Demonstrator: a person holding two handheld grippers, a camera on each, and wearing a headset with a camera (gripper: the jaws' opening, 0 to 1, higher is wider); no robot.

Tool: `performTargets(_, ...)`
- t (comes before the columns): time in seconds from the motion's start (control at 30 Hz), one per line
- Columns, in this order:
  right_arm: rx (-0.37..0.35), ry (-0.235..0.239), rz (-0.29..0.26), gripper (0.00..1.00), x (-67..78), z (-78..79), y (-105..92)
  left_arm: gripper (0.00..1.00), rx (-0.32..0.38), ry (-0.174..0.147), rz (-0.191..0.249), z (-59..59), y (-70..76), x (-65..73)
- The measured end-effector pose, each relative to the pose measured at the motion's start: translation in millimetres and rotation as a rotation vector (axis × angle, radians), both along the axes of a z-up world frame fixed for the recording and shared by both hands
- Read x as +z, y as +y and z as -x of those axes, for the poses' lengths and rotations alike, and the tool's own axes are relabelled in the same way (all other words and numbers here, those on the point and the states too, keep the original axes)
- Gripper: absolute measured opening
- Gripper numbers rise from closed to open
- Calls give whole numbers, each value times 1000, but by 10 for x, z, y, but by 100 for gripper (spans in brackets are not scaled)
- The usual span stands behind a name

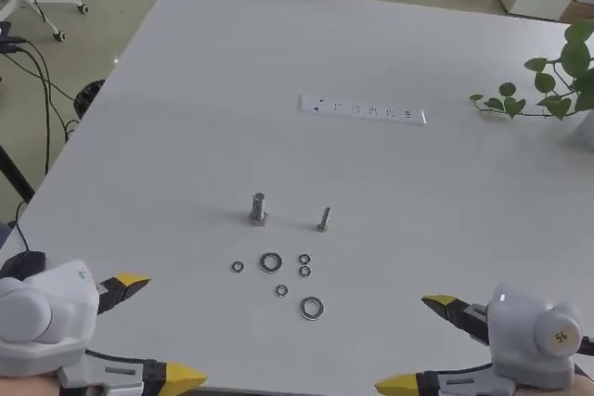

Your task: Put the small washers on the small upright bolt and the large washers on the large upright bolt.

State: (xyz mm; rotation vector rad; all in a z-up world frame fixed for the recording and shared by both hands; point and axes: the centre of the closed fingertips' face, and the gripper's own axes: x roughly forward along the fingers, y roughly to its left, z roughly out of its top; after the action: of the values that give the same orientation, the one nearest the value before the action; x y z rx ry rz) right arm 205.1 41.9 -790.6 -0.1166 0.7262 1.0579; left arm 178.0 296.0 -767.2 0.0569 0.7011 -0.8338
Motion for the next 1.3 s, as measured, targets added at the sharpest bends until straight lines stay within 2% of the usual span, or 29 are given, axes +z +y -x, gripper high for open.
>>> performTargets(0.07,-5,16,17,99,-15,12,-21,95,-5,-7,1,-9,-10,3)
performTargets(0.17,-5,22,2,99,2,21,4,96,-3,-6,-2,-23,-10,-11)
performTargets(0.37,20,16,14,100,-9,5,62,99,10,1,-3,-56,-20,-21)
performTargets(0.43,29,19,16,99,-15,-4,91,98,14,-10,-5,-74,-9,-19)
performTargets(0.57,45,9,46,98,-23,-79,149,99,27,-5,0,-68,1,-33)
performTargets(0.63,43,18,37,98,14,-107,188,99,-8,-37,4,-52,-55,-13)
performTargets(0.73,50,12,43,96,50,-142,234,99,-14,-5,-11,-11,-78,-45)
performTargets(0.8,53,13,46,96,52,-172,260,99,-18,-11,-19,-3,-78,-49)
performTargets(0.93,82,3,77,94,70,-196,315,99,-40,8,-37,15,-81,-89)
performTargets(1.07,108,3,118,88,55,-233,382,99,-46,4,-55,-9,-28,-113)
performTargets(1.2,134,3,139,87,46,-253,475,99,-41,0,-54,-13,-16,-123)
performTargets(1.27,150,9,148,87,33,-246,512,99,-26,-10,-73,-33,12,-135)
performTargets(1.3,155,16,150,86,22,-246,520,99,-28,-6,-65,-25,1,-135)
